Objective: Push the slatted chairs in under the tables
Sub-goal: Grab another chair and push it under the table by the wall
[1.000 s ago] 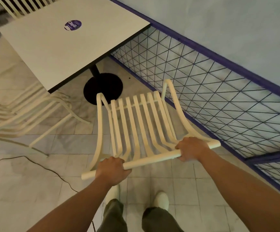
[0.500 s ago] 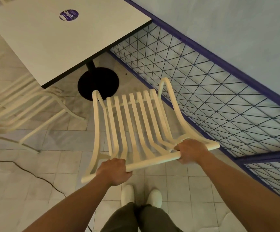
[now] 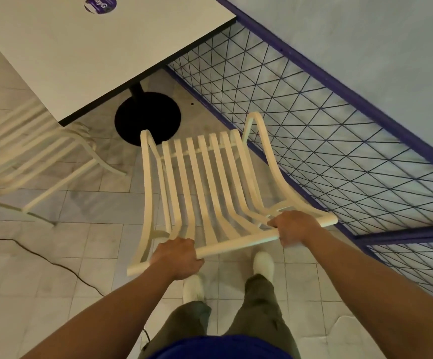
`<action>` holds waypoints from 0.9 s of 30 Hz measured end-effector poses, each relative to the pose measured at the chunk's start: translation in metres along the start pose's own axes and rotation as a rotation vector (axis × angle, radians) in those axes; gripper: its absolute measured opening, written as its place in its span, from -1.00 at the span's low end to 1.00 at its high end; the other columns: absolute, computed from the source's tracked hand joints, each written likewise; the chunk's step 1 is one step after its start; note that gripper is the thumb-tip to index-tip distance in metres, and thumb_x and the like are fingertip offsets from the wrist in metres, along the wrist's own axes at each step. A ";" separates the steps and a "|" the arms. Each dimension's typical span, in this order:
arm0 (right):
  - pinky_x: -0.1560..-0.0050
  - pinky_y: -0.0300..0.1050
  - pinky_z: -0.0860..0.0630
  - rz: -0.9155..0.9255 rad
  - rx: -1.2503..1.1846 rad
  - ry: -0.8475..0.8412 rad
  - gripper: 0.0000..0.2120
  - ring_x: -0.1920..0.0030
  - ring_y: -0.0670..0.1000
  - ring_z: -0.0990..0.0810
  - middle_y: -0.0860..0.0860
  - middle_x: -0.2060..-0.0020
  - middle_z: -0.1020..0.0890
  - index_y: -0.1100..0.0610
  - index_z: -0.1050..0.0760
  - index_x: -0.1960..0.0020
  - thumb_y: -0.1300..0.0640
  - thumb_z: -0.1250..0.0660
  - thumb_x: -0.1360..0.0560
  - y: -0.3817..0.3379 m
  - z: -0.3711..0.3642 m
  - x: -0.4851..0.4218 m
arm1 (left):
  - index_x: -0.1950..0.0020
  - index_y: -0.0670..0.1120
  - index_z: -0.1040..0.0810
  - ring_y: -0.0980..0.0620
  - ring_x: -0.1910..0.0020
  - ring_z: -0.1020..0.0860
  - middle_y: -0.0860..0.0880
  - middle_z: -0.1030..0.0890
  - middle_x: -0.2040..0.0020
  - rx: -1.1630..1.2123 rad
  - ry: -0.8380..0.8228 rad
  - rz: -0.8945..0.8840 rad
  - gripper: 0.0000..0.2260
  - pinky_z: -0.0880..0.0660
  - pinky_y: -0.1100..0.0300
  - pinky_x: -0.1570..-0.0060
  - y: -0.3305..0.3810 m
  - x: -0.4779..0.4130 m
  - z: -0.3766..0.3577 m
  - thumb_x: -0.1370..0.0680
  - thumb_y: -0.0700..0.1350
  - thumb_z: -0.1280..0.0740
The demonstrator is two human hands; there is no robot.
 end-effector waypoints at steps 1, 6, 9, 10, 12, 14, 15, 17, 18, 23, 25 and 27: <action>-0.08 -0.05 -0.52 0.014 0.009 -0.006 -0.50 -0.06 0.04 -0.60 -0.01 -0.10 -0.61 -0.07 -0.46 -0.39 0.09 -0.38 -0.45 0.001 -0.001 -0.001 | -0.19 0.06 -0.52 0.02 0.01 -0.62 0.06 -0.61 -0.02 0.008 0.000 0.002 -0.62 -0.59 0.02 -0.08 -0.001 -0.001 -0.001 -0.54 0.28 -0.25; -0.07 0.00 -0.59 0.074 0.001 -0.008 -0.51 0.00 0.03 -0.63 -0.01 -0.06 -0.64 -0.06 -0.49 -0.36 0.11 -0.40 -0.44 0.009 -0.005 -0.003 | -0.22 0.09 -0.53 0.03 -0.01 -0.60 0.06 -0.62 -0.08 0.030 -0.020 0.042 -0.57 -0.57 0.03 -0.11 0.002 0.001 -0.003 -0.52 0.33 -0.22; -0.09 0.05 -0.60 0.100 0.009 -0.006 -0.51 -0.02 0.06 -0.63 0.01 -0.07 -0.64 -0.05 -0.48 -0.37 0.12 -0.39 -0.44 0.017 -0.004 -0.006 | -0.25 0.09 -0.52 0.04 -0.05 -0.59 0.05 -0.61 -0.13 0.038 -0.022 0.083 -0.59 -0.53 0.10 -0.09 0.010 0.002 -0.003 -0.54 0.30 -0.25; -0.09 0.07 -0.60 0.101 0.013 -0.006 -0.50 -0.04 0.07 -0.63 0.01 -0.09 -0.63 -0.05 -0.49 -0.37 0.12 -0.39 -0.44 0.021 -0.003 -0.007 | -0.26 0.09 -0.52 0.04 -0.05 -0.59 0.05 -0.60 -0.13 0.046 -0.020 0.088 -0.60 -0.52 0.11 -0.08 0.014 0.002 -0.003 -0.55 0.29 -0.26; -0.11 0.09 -0.59 0.106 0.028 -0.006 -0.50 -0.06 0.08 -0.62 0.01 -0.10 -0.62 -0.05 -0.49 -0.36 0.13 -0.40 -0.43 0.032 -0.002 -0.011 | -0.25 0.08 -0.54 0.06 -0.04 -0.58 0.06 -0.60 -0.12 0.072 -0.018 0.096 -0.60 -0.51 0.14 -0.06 0.024 0.000 -0.002 -0.55 0.29 -0.26; -0.11 0.08 -0.59 0.120 0.041 -0.020 -0.51 -0.06 0.08 -0.62 0.01 -0.10 -0.61 -0.04 -0.49 -0.35 0.12 -0.41 -0.43 0.042 0.001 -0.014 | -0.24 0.08 -0.55 0.07 -0.03 -0.58 0.07 -0.60 -0.10 0.099 -0.016 0.106 -0.60 -0.51 0.14 -0.06 0.033 -0.003 -0.002 -0.55 0.30 -0.25; -0.10 0.08 -0.59 0.129 0.050 -0.028 -0.52 -0.05 0.08 -0.62 0.01 -0.08 -0.62 -0.04 -0.50 -0.34 0.12 -0.41 -0.42 0.047 0.002 -0.016 | -0.24 0.08 -0.55 0.07 -0.03 -0.58 0.07 -0.60 -0.10 0.106 -0.014 0.115 -0.60 -0.51 0.14 -0.06 0.037 -0.005 -0.001 -0.55 0.30 -0.25; -0.08 0.09 -0.60 0.145 0.072 -0.033 -0.55 -0.04 0.09 -0.62 0.02 -0.06 -0.62 -0.03 -0.51 -0.31 0.12 -0.39 -0.42 0.056 0.006 -0.018 | -0.25 0.09 -0.54 0.06 -0.05 -0.58 0.06 -0.61 -0.13 0.096 -0.003 0.132 -0.60 -0.49 0.15 -0.05 0.046 -0.007 0.000 -0.55 0.30 -0.25; -0.08 0.10 -0.60 0.150 0.081 -0.035 -0.55 -0.04 0.10 -0.62 0.02 -0.07 -0.61 -0.03 -0.51 -0.31 0.13 -0.38 -0.43 0.061 0.008 -0.019 | -0.25 0.09 -0.54 0.06 -0.06 -0.58 0.05 -0.61 -0.14 0.092 0.003 0.141 -0.60 -0.47 0.15 -0.04 0.051 -0.009 0.001 -0.56 0.30 -0.25; -0.01 0.05 -0.59 0.177 0.119 -0.024 -0.62 -0.01 0.11 -0.61 0.02 -0.03 -0.61 -0.01 -0.53 -0.25 0.15 -0.36 -0.44 0.087 0.018 -0.021 | -0.26 0.08 -0.55 0.04 -0.06 -0.60 0.05 -0.62 -0.13 0.136 0.016 0.207 -0.58 -0.54 0.09 -0.11 0.078 -0.016 0.000 -0.55 0.31 -0.24; 0.04 -0.01 -0.55 0.187 0.144 -0.022 -0.62 -0.03 0.11 -0.61 0.02 -0.03 -0.61 -0.02 -0.53 -0.25 0.16 -0.37 -0.44 0.098 0.023 -0.022 | -0.27 0.08 -0.55 0.04 -0.05 -0.60 0.05 -0.62 -0.12 0.154 0.025 0.227 -0.57 -0.55 0.07 -0.12 0.090 -0.021 0.000 -0.55 0.31 -0.24; 0.09 -0.04 -0.47 0.195 0.173 -0.022 -0.61 -0.06 0.12 -0.61 0.03 -0.06 -0.60 -0.01 -0.51 -0.27 0.16 -0.36 -0.46 0.110 0.029 -0.023 | -0.26 0.07 -0.54 0.03 -0.05 -0.60 0.05 -0.62 -0.12 0.149 0.036 0.243 -0.58 -0.54 0.08 -0.10 0.103 -0.026 0.001 -0.55 0.31 -0.24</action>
Point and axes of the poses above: each hand's wrist, its own x-axis away from the middle knuckle, its own z-axis out of the back of the hand, y = z × x, the point moved 7 cm from there along -x, towards the middle knuckle
